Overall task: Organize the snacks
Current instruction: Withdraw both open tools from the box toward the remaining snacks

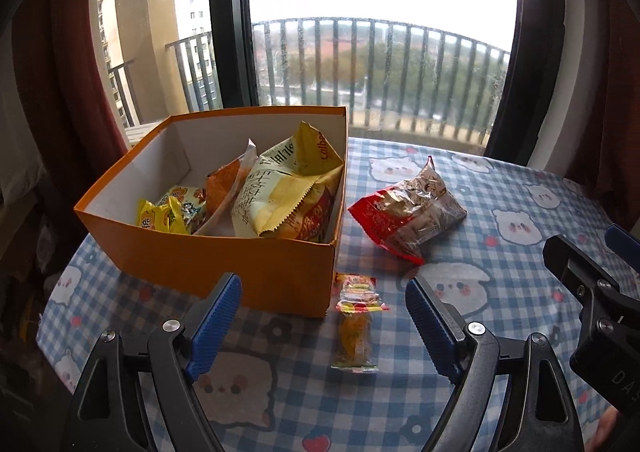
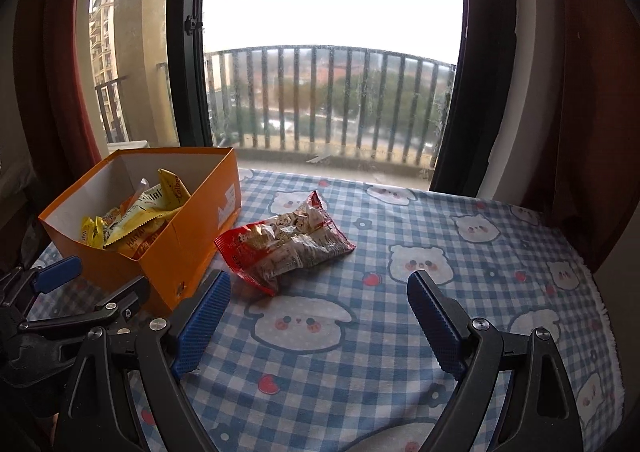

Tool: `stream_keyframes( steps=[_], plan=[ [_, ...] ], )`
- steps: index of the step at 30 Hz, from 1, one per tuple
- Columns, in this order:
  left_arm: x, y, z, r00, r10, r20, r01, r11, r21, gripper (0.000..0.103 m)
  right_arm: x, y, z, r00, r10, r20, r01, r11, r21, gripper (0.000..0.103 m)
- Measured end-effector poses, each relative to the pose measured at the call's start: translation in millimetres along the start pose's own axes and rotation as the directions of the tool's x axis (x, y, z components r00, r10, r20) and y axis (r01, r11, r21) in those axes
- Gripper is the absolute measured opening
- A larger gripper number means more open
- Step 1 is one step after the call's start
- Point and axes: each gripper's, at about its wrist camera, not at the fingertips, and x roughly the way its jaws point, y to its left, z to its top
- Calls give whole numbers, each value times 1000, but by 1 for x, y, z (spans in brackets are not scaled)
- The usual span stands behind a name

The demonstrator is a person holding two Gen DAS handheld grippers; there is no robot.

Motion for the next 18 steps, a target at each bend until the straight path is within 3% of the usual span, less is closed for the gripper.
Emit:
stream_keyframes(
  steps=[9,18],
  plan=[
    [24,-16,-35,997,17,-78,-18,1000,-11,85,10,-11,-32,999,22,-48,-23,999,-26,91],
    [54,-16,-43,990,33,-135,-35,999,-12,85,40,-11,-57,991,67,-117,-67,998,1,91]
  ],
)
